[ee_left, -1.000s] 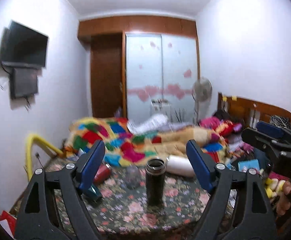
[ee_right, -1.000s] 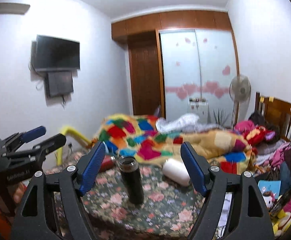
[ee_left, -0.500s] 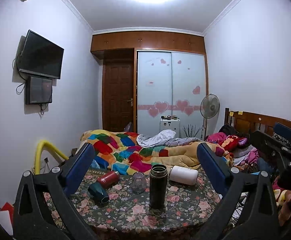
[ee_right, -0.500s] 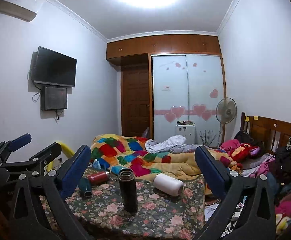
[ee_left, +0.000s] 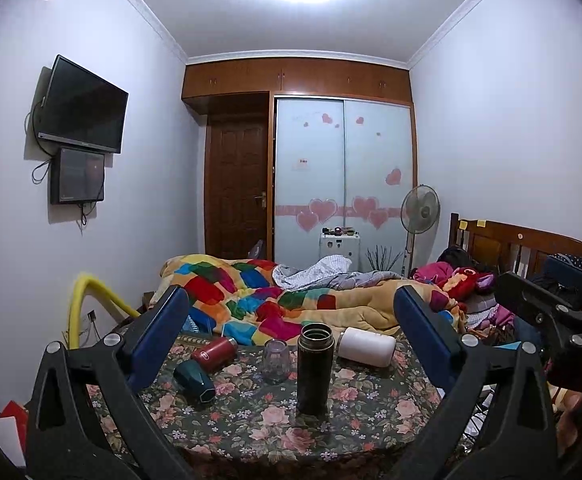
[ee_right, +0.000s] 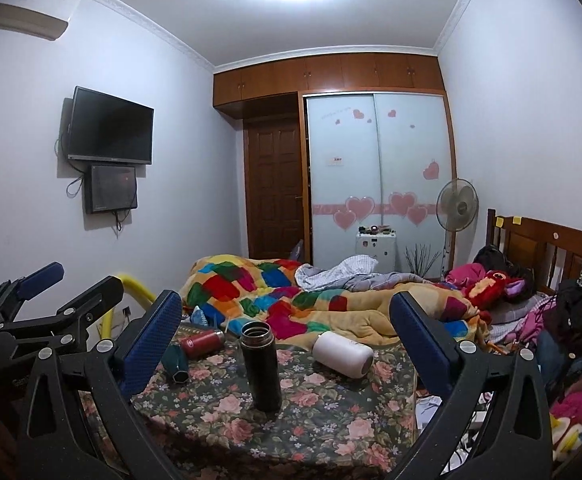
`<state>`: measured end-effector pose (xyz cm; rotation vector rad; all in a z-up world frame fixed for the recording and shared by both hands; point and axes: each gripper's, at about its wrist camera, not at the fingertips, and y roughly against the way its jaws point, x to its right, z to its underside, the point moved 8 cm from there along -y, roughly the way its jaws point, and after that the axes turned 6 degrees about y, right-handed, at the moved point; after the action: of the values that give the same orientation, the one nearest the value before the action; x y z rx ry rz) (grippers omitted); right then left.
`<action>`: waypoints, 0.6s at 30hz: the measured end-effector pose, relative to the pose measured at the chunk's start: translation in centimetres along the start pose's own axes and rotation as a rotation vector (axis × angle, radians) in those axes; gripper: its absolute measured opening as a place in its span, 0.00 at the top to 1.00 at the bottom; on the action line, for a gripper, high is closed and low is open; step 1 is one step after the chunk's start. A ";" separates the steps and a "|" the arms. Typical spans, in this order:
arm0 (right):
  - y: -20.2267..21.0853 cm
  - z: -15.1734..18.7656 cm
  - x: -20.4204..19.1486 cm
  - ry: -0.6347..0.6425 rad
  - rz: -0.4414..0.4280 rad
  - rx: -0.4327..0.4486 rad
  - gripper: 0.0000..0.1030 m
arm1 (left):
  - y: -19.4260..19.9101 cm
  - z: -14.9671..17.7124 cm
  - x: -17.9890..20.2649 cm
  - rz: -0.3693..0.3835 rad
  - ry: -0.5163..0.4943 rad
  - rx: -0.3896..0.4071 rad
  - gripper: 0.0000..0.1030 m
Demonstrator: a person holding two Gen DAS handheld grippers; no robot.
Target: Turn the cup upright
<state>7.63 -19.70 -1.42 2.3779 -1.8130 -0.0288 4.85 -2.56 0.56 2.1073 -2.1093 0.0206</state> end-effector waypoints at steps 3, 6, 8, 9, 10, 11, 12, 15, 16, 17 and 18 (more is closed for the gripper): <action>0.0 0.0 0.0 0.000 0.000 -0.001 0.00 | -0.2 0.2 -0.1 -0.001 0.004 -0.004 0.00; 0.1 0.1 0.0 0.001 -0.002 -0.003 0.00 | -0.5 0.4 -0.3 -0.004 0.008 -0.009 0.00; 0.0 0.2 0.0 0.001 -0.004 -0.005 0.00 | -0.7 0.5 -0.4 -0.004 0.012 -0.013 0.00; 0.0 0.2 -0.1 0.001 -0.005 -0.007 0.00 | -0.7 0.4 -0.6 -0.004 0.014 -0.014 0.00; 0.0 0.3 -0.1 0.001 -0.006 -0.008 0.00 | -0.7 0.5 -0.7 -0.003 0.017 -0.016 0.00; 0.0 0.3 -0.1 0.002 -0.007 -0.010 0.00 | -0.8 0.5 -0.7 -0.002 0.019 -0.017 0.00; 0.1 0.3 -0.1 0.004 -0.007 -0.011 0.00 | -0.8 0.6 -0.7 -0.003 0.020 -0.019 0.00; 0.1 0.4 -0.2 0.007 -0.007 -0.014 0.00 | -1.0 0.6 -0.8 -0.008 0.020 -0.023 0.00; 0.2 0.4 -0.2 0.007 -0.008 -0.015 0.00 | -1.0 0.6 -0.8 -0.009 0.020 -0.023 0.00; 0.2 0.4 -0.2 0.007 -0.009 -0.015 0.00 | -1.1 0.6 -0.8 -0.009 0.020 -0.025 0.00; 0.2 0.4 -0.2 0.007 -0.009 -0.015 0.00 | -1.2 0.6 -0.8 -0.009 0.021 -0.026 0.00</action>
<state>7.36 -19.63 -1.85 2.3734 -1.7923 -0.0354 5.93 -1.83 -0.30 2.0929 -2.0768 0.0141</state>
